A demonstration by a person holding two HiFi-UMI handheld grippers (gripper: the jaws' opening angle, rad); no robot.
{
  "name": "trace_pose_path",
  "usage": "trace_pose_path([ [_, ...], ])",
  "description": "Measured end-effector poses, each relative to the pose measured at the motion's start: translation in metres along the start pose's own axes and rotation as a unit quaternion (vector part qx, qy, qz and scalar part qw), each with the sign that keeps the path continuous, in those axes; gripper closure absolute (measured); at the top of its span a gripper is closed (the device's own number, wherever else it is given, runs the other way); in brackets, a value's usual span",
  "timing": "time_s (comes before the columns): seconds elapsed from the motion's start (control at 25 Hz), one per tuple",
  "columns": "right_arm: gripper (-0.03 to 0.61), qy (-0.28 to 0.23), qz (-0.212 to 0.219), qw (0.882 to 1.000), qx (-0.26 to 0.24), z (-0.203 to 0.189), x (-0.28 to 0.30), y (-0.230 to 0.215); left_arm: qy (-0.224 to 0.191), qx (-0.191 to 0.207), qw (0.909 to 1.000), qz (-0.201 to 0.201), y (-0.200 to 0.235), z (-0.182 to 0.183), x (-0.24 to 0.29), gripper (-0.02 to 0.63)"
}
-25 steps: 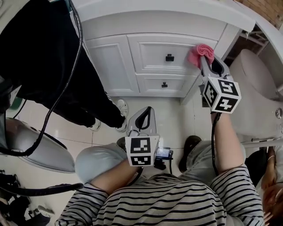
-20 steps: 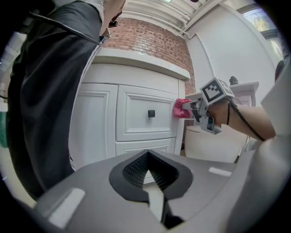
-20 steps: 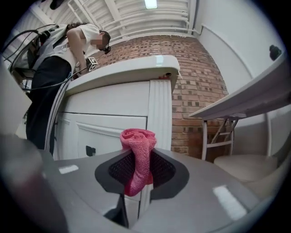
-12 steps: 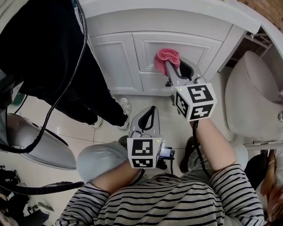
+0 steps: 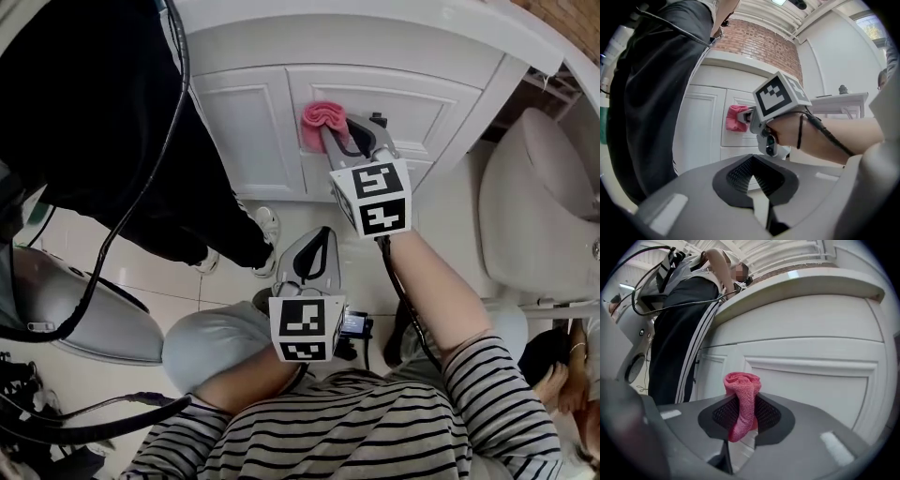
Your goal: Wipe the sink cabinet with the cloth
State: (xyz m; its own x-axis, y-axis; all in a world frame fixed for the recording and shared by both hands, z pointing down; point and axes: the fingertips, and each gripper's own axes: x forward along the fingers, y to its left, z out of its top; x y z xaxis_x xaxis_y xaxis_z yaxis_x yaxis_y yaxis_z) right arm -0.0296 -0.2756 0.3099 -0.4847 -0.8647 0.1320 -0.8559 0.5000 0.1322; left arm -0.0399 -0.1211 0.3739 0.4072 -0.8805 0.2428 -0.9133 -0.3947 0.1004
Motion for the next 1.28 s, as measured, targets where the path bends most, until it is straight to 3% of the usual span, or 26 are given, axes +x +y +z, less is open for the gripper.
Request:
trace_pose_path([
  [0.6,0.488,0.010,-0.087,0.996,0.015,-0.025,-0.071,-0.092,0.006,0.038,0.9992,0.007,-0.011,-0.010,0.005,0.620],
  [0.88,0.489,0.022,-0.150,0.987,0.054,-0.043,-0.095,-0.147,0.002,0.050,0.9987,0.008,-0.015,-0.008,0.006,0.620],
  [1.08,0.489,0.050,-0.201,0.977,0.050,-0.057,-0.127,-0.168,0.000,0.039,0.9992,0.009,-0.013,-0.005,0.003,0.620],
  [1.16,0.489,0.045,-0.184,0.981,0.051,-0.055,-0.126,-0.151,-0.004,0.032,0.9995,0.006,-0.012,-0.002,0.001,0.620],
  [1.28,0.489,0.019,-0.084,0.995,0.056,-0.049,-0.092,-0.087,0.000,0.014,0.9999,0.000,-0.010,-0.001,-0.001,0.620],
])
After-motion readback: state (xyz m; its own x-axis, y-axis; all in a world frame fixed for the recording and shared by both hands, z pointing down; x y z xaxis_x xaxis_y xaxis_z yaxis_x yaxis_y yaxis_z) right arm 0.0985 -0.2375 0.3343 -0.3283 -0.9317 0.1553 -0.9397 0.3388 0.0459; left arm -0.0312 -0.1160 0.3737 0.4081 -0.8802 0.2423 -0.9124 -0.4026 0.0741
